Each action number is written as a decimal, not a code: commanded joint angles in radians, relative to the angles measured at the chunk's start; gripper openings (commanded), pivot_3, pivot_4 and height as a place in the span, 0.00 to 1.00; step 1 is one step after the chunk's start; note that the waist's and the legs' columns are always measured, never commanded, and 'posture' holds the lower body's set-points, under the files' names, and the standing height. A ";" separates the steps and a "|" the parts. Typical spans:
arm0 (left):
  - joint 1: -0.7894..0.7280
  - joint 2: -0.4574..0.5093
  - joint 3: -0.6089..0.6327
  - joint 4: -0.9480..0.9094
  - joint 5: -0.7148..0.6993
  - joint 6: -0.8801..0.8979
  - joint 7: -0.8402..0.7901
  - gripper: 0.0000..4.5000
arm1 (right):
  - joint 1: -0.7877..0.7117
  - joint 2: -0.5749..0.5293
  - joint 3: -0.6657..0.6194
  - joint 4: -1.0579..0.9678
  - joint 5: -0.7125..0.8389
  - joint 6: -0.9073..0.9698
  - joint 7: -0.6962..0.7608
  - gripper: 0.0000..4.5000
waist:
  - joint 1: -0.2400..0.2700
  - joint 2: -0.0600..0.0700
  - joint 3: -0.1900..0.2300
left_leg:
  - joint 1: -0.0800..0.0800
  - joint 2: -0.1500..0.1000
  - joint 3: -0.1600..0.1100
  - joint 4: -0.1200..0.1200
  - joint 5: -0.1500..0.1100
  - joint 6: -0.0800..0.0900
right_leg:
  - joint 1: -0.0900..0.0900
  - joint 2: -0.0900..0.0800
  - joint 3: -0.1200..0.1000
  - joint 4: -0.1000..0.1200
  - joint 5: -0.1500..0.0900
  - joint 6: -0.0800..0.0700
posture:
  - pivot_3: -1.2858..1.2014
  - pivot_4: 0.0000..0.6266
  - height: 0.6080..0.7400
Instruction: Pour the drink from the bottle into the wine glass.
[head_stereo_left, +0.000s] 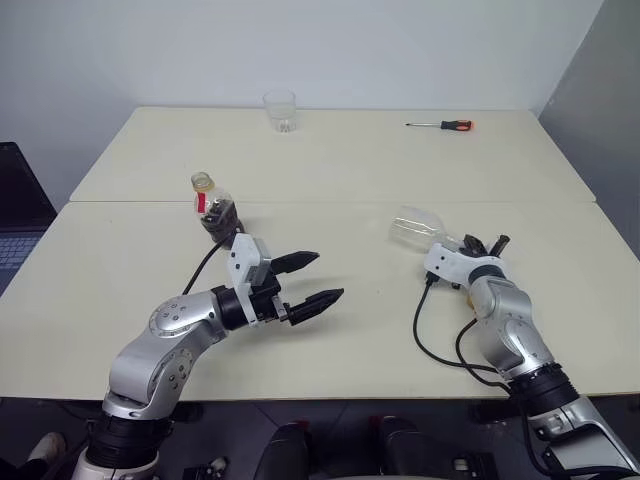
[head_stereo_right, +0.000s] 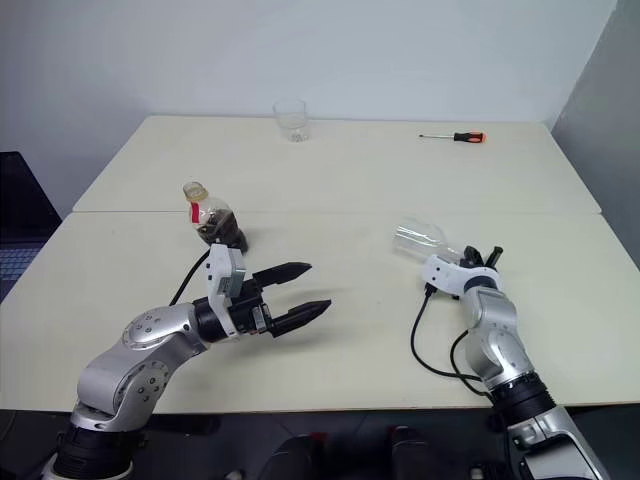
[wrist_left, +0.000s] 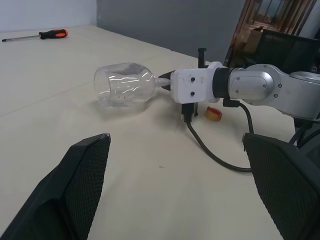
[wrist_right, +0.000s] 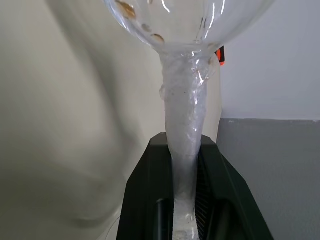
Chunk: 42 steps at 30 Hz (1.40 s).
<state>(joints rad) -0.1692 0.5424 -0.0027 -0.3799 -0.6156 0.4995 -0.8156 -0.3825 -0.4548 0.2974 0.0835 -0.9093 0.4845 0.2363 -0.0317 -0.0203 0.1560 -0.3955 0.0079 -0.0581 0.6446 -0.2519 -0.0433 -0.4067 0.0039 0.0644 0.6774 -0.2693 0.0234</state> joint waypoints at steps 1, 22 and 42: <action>0.003 -0.002 0.019 -0.040 -0.018 -0.001 0.004 1.00 | -0.038 0.017 -0.012 -0.046 0.029 -0.039 -0.024 0.05 | 0.000 0.000 0.000 | 0.000 0.000 0.000 0.000 0.000 0.000 | 0.000 0.000 0.000 0.000 0.000 0.000 | 0.52 0.24 1.00; 0.066 0.021 0.066 -0.083 -0.091 0.045 0.009 1.00 | -0.086 0.304 -0.124 -0.006 0.590 -0.320 0.009 0.05 | -0.001 0.000 0.000 | 0.000 0.001 -0.001 0.000 0.000 0.000 | -0.001 0.000 0.000 0.000 0.000 0.000 | 0.52 0.24 1.00; 0.231 0.004 0.163 -0.217 -0.143 0.064 0.153 1.00 | -0.222 0.523 -0.140 0.311 0.889 -0.565 0.080 0.05 | -0.001 0.001 0.001 | 0.000 0.001 -0.001 0.000 -0.001 0.000 | -0.001 0.000 0.000 0.000 0.000 -0.001 | 0.52 0.24 1.00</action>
<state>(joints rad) 0.0598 0.5497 0.1300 -0.5458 -0.7328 0.5668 -0.6785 -0.5637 0.0511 0.1767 0.3975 -0.0502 -0.0232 0.3244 -0.0324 -0.0192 0.1567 -0.3959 0.0090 -0.0594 0.6443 -0.2526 -0.0435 -0.4074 0.0036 0.0641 0.6779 -0.2697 0.0227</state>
